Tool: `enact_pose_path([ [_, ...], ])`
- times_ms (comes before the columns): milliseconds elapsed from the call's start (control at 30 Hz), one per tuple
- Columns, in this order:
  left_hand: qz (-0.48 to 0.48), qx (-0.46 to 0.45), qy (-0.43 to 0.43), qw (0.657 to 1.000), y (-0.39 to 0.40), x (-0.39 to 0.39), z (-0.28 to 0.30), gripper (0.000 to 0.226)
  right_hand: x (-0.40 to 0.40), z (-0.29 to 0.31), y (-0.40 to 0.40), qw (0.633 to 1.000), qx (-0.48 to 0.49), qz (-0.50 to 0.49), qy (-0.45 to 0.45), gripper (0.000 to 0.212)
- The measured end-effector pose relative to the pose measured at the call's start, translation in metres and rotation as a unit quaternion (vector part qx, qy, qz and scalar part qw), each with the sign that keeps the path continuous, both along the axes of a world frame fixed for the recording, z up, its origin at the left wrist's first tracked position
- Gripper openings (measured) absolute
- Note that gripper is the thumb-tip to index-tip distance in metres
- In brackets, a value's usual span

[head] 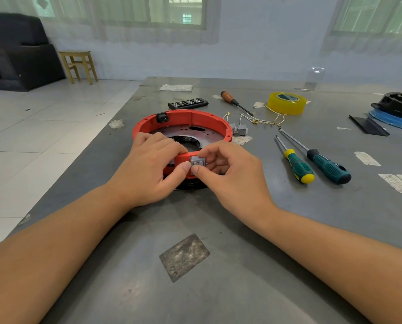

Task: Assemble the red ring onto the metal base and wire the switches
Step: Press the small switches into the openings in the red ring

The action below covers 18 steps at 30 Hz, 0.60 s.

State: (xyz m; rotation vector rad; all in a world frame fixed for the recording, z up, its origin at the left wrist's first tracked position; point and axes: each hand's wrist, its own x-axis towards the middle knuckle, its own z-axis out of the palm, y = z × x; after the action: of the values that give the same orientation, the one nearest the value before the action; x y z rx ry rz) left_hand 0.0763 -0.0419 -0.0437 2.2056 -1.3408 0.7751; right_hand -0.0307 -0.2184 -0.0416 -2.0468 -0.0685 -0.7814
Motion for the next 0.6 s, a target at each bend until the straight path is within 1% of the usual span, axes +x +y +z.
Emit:
enact_pose_path([
  [200, 0.009, -0.005, 0.008, 1.0, -0.001, 0.0, 0.0, 0.037, -0.001, 0.003, -0.001, 1.0, -0.014, 0.002, 0.002, 0.019],
  [267, 0.01, -0.005, 0.011, 1.0, -0.001, 0.0, 0.0, 0.036, -0.001, 0.003, -0.003, 1.0, -0.027, 0.0, -0.004, 0.017],
  [367, 0.012, -0.005, 0.011, 1.0, -0.001, 0.0, 0.001, 0.035, 0.001, 0.002, -0.007, 0.998, -0.062, 0.004, -0.013, 0.019],
  [467, 0.01, -0.007, 0.02, 1.0, -0.001, 0.0, 0.003, 0.038, 0.003, 0.003, -0.013, 0.987, -0.156, -0.01, -0.044, 0.027],
  [533, 0.004, -0.007, 0.025, 1.0, 0.0, 0.0, 0.004, 0.039, 0.007, 0.005, -0.021, 0.966, -0.247, -0.047, -0.059, 0.039],
  [600, -0.004, -0.009, 0.032, 0.999, 0.002, 0.001, 0.005, 0.037, 0.009, 0.007, -0.029, 0.947, -0.31, -0.071, -0.044, 0.046],
])
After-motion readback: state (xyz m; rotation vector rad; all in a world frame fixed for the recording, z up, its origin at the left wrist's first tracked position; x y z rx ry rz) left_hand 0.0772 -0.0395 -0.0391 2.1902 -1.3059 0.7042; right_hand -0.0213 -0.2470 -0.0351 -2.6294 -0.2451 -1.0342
